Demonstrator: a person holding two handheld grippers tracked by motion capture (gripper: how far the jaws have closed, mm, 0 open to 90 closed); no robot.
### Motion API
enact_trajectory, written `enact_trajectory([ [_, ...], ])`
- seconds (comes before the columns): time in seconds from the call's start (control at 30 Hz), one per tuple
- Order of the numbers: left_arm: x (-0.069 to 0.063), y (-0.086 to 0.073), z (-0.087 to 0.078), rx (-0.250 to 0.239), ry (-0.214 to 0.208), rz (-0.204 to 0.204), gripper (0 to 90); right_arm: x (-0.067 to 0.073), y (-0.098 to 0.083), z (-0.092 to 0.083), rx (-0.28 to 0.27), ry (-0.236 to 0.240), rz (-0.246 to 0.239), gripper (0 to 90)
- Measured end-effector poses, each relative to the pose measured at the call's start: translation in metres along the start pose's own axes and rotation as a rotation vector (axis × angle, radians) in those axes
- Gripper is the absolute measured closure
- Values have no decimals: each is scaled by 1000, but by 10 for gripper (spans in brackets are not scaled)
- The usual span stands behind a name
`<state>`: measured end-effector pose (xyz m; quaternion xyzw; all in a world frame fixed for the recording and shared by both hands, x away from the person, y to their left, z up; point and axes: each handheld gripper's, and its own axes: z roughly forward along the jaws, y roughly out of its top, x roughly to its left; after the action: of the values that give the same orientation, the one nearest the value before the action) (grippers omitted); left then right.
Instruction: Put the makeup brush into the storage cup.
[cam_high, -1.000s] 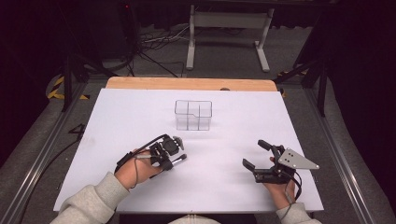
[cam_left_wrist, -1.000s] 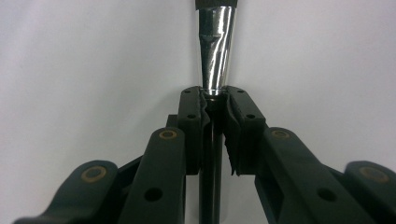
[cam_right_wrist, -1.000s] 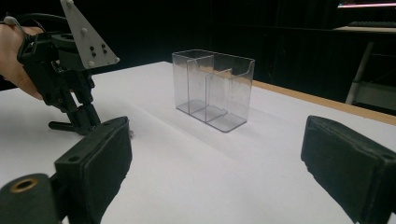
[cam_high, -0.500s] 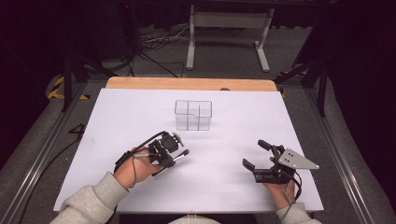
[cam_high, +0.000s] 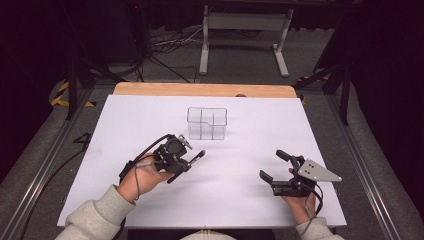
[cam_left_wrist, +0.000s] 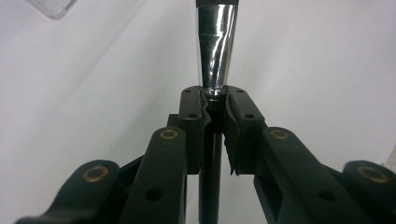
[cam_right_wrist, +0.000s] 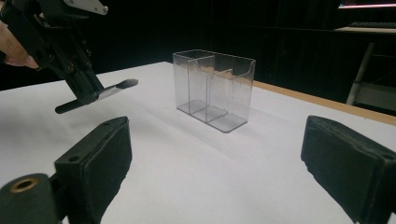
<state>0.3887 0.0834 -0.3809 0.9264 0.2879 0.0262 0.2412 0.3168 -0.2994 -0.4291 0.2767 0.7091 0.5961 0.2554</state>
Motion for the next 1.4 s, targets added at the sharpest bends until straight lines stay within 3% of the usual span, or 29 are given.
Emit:
enact_trajectory([
  [0.13, 2, -2, -5, -61, -25, -18, 778, 0, -1, 1, 0, -1, -5, 87],
  [0.67, 9, -11, -12, -288, -39, -37, 778, 0, -2, 0, -7, -1, -13, 82],
  [1.0, 8, -14, -12, -412, -52, -22, 778, 0, -2, 1, -10, 2, -11, 80],
  [1.07, 6, -14, -12, -462, -46, -13, 778, 0, -2, 1, -9, 2, -8, 79],
  [1.4, 4, -14, -15, -596, -32, 8, 778, 0, -1, 0, -13, 3, -10, 79],
])
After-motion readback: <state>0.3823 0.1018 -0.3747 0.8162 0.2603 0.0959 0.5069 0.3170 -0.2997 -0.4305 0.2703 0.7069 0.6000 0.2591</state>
